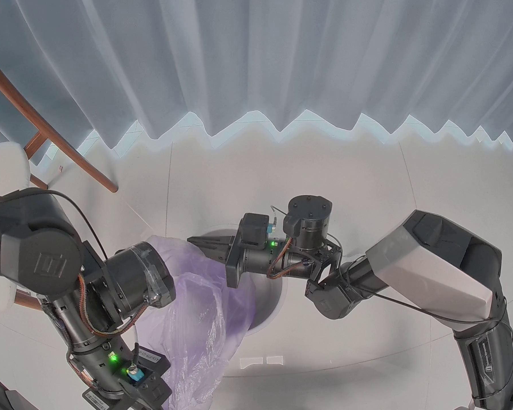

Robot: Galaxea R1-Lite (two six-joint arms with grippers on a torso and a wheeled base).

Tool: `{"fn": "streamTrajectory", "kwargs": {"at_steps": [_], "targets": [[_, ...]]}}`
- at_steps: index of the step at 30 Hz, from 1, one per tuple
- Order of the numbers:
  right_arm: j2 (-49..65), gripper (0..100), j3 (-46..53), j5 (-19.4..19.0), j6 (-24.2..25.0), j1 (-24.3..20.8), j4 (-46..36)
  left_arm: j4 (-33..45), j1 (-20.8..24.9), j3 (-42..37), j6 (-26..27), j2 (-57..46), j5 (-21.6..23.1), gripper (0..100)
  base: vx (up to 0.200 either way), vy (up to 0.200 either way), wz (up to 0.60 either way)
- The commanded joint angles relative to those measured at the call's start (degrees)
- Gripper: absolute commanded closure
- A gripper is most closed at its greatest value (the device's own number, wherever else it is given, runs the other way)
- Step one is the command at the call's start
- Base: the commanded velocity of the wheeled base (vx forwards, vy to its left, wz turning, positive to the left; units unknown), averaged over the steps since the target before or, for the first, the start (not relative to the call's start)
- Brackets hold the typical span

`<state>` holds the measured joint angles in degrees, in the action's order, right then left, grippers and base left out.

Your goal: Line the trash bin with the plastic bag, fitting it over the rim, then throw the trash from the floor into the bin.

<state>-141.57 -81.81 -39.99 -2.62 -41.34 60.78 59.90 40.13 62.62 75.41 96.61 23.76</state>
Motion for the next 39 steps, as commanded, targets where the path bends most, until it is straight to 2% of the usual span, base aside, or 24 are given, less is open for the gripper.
{"fn": "streamTrajectory", "kwargs": {"at_steps": [1, 11, 19, 24, 26, 27, 28, 29, 30, 35, 36, 37, 38, 39], "targets": [[0.2, 100, 5.9, -2.3, -2.8, -0.1, 0.8, -1.1, 0.0, 0.2, -0.1, 1.5, 0.1, 100, 0.000, 0.000, 0.00], [0.2, 100, 19.2, -3.2, -3.9, -3.3, 9.3, -2.0, -0.1, 2.2, -0.1, 2.9, 0.4, 100, 0.000, 0.000, 0.00], [1.6, 100, 21.9, -3.3, -3.5, -0.1, 10.3, -2.1, -0.9, 3.6, -0.3, 3.1, 0.8, 100, 0.000, 0.000, 0.00], [3.8, 100, 20.3, -3.1, -0.3, 2.0, 10.8, -2.0, -1.7, 4.7, -0.4, 2.8, 1.5, 100, 0.000, 0.000, 0.00], [7.8, 100, 19.2, 0.2, 7.6, 5.9, 10.8, -1.8, -3.8, 6.1, -0.9, 2.2, 3.7, 100, 0.000, 0.000, 0.00], [7.8, 100, 19.2, 0.2, 7.6, 5.9, 10.8, -1.8, -3.8, 6.1, -0.9, 2.2, 3.7, 100, 0.000, 0.000, 0.00], [9.6, 100, 19.2, 4.0, 12.2, 8.4, 10.8, -1.9, -4.7, 7.1, -1.6, 2.1, 5.5, 100, 0.000, 0.000, 0.00], [10.2, 100, 19.2, 5.3, 13.8, 9.2, 10.8, -1.9, -4.9, 7.2, -2.0, 2.0, 6.1, 100, 0.000, 0.000, 0.00], [11.6, 100, 19.5, 8.5, 18.0, 10.8, 10.9, -2.0, -5.2, 7.7, -3.3, 1.9, 7.4, 100, 0.000, 0.000, 0.00], [16.7, 100, 23.4, 19.5, 32.2, 15.5, 11.9, -4.4, -6.6, 9.2, -7.7, 0.9, 12.0, 100, 0.000, 0.000, 0.00], [16.7, 100, 23.4, 19.5, 32.2, 15.5, 11.9, -4.4, -6.6, 9.2, -7.7, 0.9, 12.0, 100, 0.000, 0.000, 0.00], [18.9, 100, 26.5, 21.9, 35.1, 16.7, 11.6, -7.2, -8.1, 10.9, -8.0, 0.9, 13.0, 100, 0.000, 0.000, 0.00], [19.1, 100, 26.9, 22.1, 35.2, 16.8, 11.6, -7.3, -8.2, 10.9, -8.0, 1.0, 13.0, 100, 0.000, 0.000, 0.00], [21.5, 100, 31.8, 22.9, 35.8, 18.0, 11.5, -9.0, -8.8, 12.5, -9.1, 1.0, 13.2, 100, 0.000, 0.000, 0.00]]}}
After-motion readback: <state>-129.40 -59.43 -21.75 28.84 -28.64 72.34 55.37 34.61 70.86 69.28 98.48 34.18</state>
